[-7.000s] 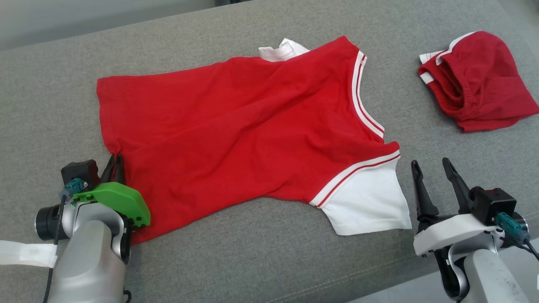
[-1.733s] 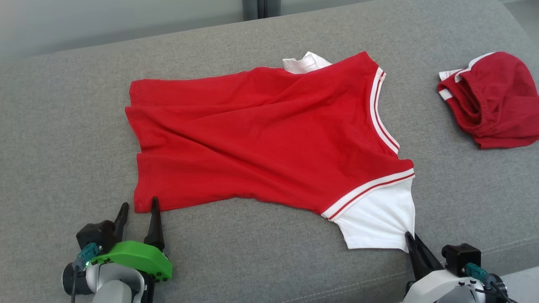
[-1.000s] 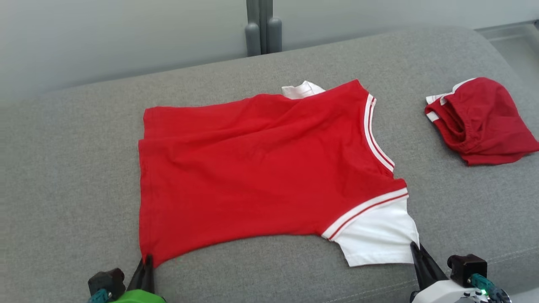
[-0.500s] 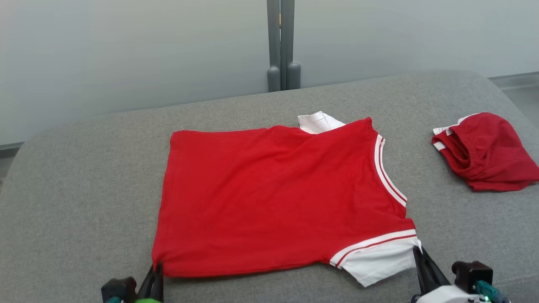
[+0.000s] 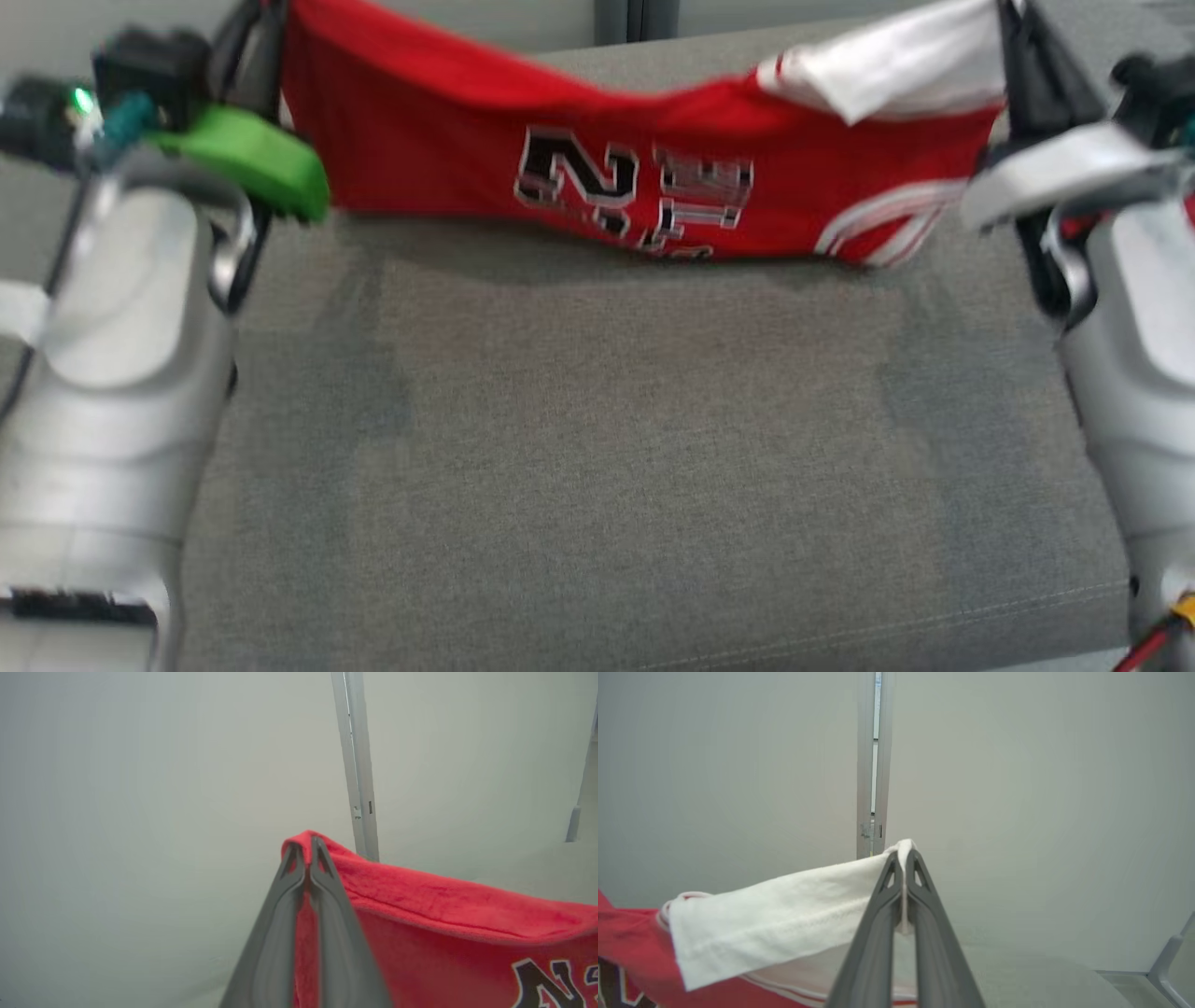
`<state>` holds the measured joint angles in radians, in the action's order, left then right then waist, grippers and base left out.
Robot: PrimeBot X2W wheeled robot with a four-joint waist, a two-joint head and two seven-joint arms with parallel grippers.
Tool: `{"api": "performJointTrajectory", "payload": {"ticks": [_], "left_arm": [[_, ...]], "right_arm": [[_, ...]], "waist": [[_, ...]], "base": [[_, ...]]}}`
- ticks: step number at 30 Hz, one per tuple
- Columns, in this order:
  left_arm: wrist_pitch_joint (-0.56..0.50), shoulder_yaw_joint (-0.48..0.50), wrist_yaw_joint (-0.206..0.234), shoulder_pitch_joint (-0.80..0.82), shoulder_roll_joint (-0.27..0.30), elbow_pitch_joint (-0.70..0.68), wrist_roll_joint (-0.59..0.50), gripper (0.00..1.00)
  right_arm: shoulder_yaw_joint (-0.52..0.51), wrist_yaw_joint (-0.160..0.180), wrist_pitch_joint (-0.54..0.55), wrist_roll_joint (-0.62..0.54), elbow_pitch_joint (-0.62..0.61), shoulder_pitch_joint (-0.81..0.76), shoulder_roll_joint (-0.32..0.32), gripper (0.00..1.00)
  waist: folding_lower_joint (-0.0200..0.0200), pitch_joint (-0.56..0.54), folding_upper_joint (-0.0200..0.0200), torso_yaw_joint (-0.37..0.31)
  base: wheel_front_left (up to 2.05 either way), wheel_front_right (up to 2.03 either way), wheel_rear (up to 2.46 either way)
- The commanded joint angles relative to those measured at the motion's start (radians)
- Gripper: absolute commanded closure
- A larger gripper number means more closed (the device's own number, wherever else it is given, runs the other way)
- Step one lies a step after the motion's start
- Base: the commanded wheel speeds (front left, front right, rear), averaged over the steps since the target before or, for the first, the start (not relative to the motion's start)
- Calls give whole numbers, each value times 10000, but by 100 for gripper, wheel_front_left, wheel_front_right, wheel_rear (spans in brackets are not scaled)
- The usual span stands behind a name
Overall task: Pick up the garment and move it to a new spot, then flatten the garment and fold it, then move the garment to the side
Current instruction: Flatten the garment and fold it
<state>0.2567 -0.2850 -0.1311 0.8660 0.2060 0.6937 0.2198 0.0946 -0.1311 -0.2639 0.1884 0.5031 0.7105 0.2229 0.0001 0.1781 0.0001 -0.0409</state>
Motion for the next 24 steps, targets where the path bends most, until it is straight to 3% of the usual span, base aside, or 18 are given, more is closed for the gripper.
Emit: {"api": "performJointTrajectory", "payload": {"ticks": [1,4,6,11,17,24], "left_arm": [[-41,-185,14,1295,232,300,-209,100],[-13,-330,51,3347,337,1032,-466,100],[28,-147,358,4380,191,1446,-436,100],[80,-129,883,6384,113,977,-918,100],[79,169,870,6316,299,-493,-1130,100],[69,467,338,4994,448,-199,-721,100]], "right_arm": [[19,9,0,-78,295,1282,125,100],[-129,12,0,-365,1023,3498,374,100],[-676,12,0,-661,1407,4669,435,100],[-1338,11,-10,-2242,1153,7019,580,100],[-2178,9,-10,-3578,15,8030,530,100],[-2470,14,-10,-3394,377,7400,510,100]], "waist": [[-1,2152,-1,202],[-1,2582,-1,270],[-1,2574,-1,424],[-1,2792,-1,736],[-1,3080,-1,949],[-1,3896,-1,812]], "base": [[0,0,0],[0,0,0],[0,0,0],[0,0,0],[0,0,0],[0,0,0]]}}
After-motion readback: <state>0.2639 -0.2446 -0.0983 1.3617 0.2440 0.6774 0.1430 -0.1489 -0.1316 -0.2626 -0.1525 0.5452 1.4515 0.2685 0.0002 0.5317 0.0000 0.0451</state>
